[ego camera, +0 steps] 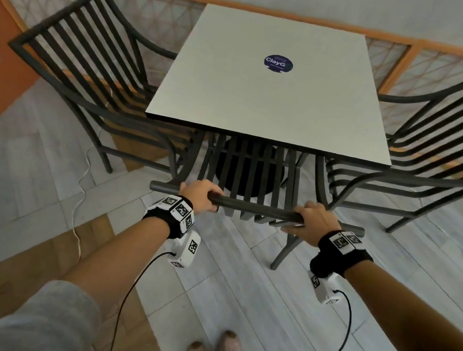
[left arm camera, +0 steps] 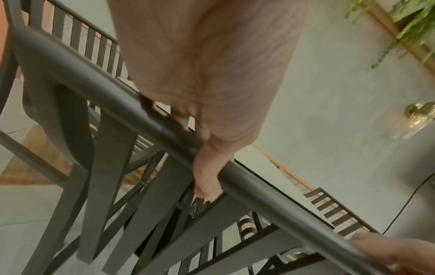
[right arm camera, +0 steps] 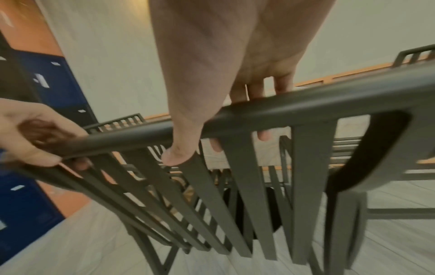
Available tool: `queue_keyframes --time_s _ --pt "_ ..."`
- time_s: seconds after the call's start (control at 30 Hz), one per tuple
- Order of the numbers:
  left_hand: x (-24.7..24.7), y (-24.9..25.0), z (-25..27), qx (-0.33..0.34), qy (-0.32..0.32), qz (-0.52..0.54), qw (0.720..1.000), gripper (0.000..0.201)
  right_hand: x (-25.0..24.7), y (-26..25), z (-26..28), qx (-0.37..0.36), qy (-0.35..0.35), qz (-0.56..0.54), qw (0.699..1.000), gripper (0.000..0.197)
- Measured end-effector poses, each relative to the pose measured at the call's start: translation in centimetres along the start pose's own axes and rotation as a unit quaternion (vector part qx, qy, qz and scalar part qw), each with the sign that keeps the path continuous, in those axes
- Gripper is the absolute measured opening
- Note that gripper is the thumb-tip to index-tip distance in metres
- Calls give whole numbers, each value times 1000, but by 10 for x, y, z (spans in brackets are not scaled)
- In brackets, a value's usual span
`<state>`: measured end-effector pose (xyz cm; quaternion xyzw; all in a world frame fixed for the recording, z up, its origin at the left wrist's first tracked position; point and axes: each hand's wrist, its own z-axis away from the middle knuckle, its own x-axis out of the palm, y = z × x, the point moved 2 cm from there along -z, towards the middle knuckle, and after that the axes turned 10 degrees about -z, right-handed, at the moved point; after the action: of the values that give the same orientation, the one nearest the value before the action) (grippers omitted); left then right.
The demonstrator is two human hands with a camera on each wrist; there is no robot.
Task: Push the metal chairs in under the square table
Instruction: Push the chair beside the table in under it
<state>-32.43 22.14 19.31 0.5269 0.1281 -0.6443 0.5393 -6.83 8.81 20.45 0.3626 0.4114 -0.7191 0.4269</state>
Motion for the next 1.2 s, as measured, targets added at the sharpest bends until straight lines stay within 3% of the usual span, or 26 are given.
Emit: queue_keyframes --time_s 0.1,0.27,0.37,0.57,0.7,0.8,0.87,0.97,1.07,1.17,1.2 --pt "-17 -19 12 30 2 87 996 37 -8 -31 -3 -57 -27 -16 998 52" --pt "-60 -88 24 16 18 132 991 25 -28 -129 -37 -164 -73 -24 983 56" --pt "-93 -158 21 -13 45 152 987 20 -37 -206 -74 -221 -77 -29 972 53" --pt "-170 -316 -10 -107 103 195 970 14 -29 -370 -185 -268 -85 4 960 53" --pt "-210 -396 -43 -153 112 207 960 21 -18 -453 -257 -236 -93 -1 967 52" --pt "-235 -445 -79 -191 130 239 943 21 -2 -486 -317 -209 -89 -20 974 48" --pt "-245 -476 -108 -215 132 256 933 14 12 -497 -354 -185 -87 -28 978 45" --pt "-248 -515 -155 -251 99 292 918 18 34 -506 -402 -132 -83 -31 987 44" --pt "-247 -528 -189 -296 73 330 894 13 59 -509 -445 -96 -86 -38 991 46" --pt "-235 -540 -221 -330 53 380 863 22 83 -504 -481 -63 -94 -35 993 55" --pt "-233 -543 -232 -341 47 391 853 16 90 -502 -493 -53 -91 -32 994 58"
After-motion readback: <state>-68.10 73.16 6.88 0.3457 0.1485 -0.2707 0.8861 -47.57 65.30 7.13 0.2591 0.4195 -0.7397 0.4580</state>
